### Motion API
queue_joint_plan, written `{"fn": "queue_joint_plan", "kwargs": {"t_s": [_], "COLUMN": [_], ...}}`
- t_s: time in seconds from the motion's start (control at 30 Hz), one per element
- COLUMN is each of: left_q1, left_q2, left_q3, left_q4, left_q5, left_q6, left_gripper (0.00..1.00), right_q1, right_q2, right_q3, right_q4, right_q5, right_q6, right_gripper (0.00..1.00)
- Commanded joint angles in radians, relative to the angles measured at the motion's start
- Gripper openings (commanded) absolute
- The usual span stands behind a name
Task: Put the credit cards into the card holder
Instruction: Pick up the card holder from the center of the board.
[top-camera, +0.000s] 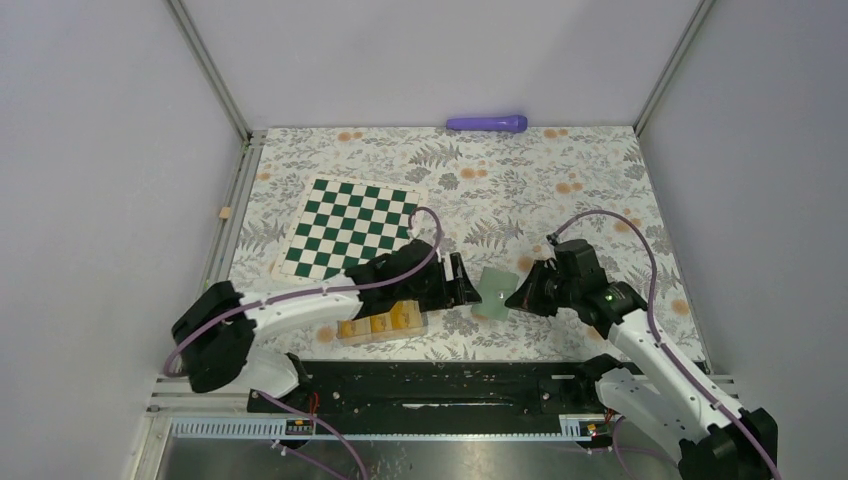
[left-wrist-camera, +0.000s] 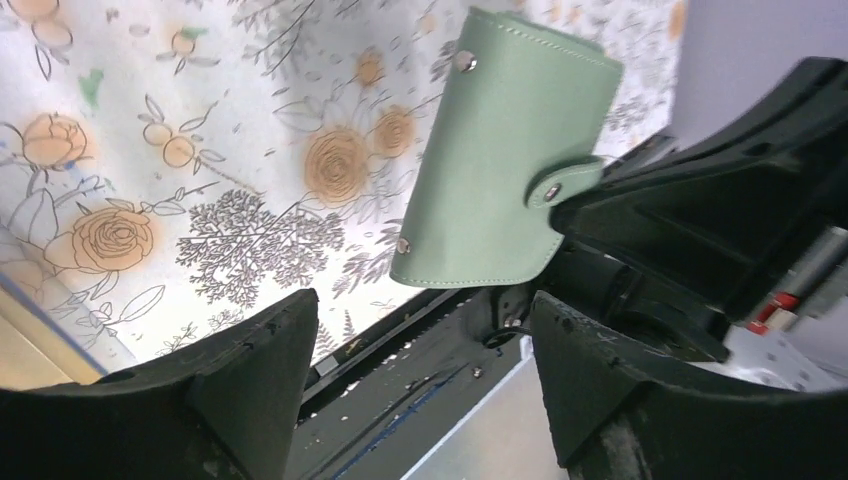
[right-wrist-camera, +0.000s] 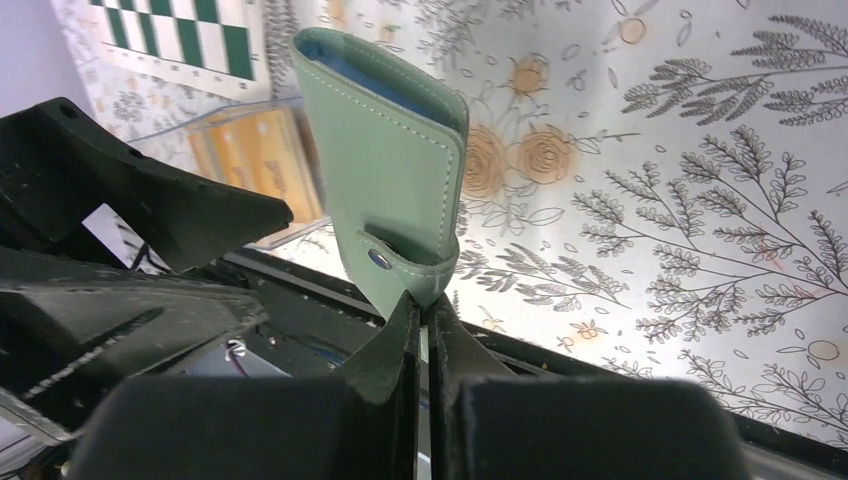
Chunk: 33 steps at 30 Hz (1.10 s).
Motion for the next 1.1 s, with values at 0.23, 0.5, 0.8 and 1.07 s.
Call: {"fn": "queue_joint_plan", "kwargs": {"t_s": [0.23,0.5,0.8,1.07], "left_q1": [0.058,0.084,0.085,0.083], "left_q2": [-0.185,-0.167,-0.098,-0.128], "left_q3": [-0.133,-0.205,-0.206,-0.191], "left_q4": [0.293,0.541,0.6,0.498], "left_q5": [0.173,0.355,0.412,0.344], "left_q6": [0.047,-0.01,-0.028,0.001], "left_gripper": [0.8,0.69,0.24,0.0], "right_q1": [0.006,0.006,0.006,0.006], "right_q2": [-0.034,-0.016,0.006,-0.017], "right_q3": [0.178,0.21,0.2,0.213], "right_q4": [-0.098,-0.063,-0.04,-0.085], "right_q5": [-0.113,-0.194,-0.232,-0.183], "right_q6": [-0.015,0.024,0.031,-0.001], "right_gripper": [0.0,0.0,0.0,0.49]}}
